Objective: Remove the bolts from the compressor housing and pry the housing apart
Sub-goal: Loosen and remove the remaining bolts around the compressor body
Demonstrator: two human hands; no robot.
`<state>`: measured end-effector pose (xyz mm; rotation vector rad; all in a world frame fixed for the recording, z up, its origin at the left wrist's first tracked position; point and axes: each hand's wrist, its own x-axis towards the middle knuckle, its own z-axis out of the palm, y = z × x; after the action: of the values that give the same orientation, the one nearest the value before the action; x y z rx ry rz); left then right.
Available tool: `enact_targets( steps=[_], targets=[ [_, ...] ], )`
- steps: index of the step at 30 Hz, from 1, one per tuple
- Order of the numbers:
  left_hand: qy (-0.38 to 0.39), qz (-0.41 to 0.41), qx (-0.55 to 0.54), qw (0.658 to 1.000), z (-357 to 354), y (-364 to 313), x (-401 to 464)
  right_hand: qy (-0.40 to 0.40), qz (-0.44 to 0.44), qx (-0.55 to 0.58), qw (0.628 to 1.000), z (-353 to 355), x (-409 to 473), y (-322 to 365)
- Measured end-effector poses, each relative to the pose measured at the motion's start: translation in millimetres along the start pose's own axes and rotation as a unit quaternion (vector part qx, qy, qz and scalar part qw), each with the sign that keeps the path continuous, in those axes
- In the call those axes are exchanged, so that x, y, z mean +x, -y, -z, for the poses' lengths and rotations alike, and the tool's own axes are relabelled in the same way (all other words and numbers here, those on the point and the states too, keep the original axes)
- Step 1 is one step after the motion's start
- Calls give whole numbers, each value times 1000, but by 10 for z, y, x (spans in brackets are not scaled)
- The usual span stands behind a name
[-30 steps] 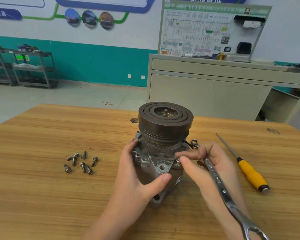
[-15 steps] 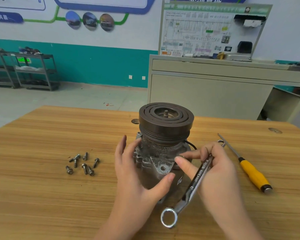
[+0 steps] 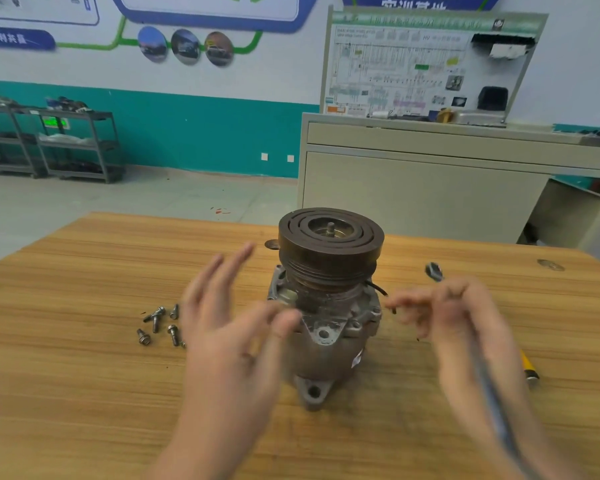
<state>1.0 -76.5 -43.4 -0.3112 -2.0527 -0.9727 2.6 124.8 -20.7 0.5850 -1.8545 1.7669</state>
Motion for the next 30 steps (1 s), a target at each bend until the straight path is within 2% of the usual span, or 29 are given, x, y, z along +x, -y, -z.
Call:
enact_targets(
  steps=[2,4,6,8,9,11,15,19,21,23,24,25,26,28,29,30],
  targets=[
    [16,114,80,990,176,306,81,-2,5,-144,990,356,178,-128],
    [86,211,208,951,221,592,154,46,8,-318,947,678,372,-338],
    [168,247,287,910,125,771,193,180,3,-480,859,881,530,-572],
    [218,243,315,891,14,924,220,294,43,-590,751,993,624,-801],
    [233,244,321,885,-26,1004,238,323,67,-631,702,1032,642,-893],
    [255,250,337,871,-57,1161,273,346,91,-673,647,1097,632,-1040],
    [246,261,374,855,-47,1320,257,366,61,-685,627,1158,626,-1235],
    [193,255,368,873,-51,1374,219,364,43,-686,628,1234,652,-1336],
    [236,260,336,874,-40,1444,253,366,25,-690,624,1251,647,-1351],
    [298,262,328,858,-22,1538,313,357,15,-710,607,1250,631,-1330],
    [323,263,333,846,-2,1599,341,329,19,-715,616,1230,623,-1295],
    [334,263,333,842,27,1658,371,283,14,-703,653,1192,607,-1244],
    [334,260,338,841,59,1709,390,225,5,-659,718,1139,570,-1172],
    [322,259,337,846,124,1829,411,97,-37,-482,870,938,464,-948],
    [316,255,326,854,152,1887,418,55,-76,-386,918,801,418,-819],
    [310,256,310,862,182,1906,422,28,-125,-308,943,634,381,-679]
  ],
)
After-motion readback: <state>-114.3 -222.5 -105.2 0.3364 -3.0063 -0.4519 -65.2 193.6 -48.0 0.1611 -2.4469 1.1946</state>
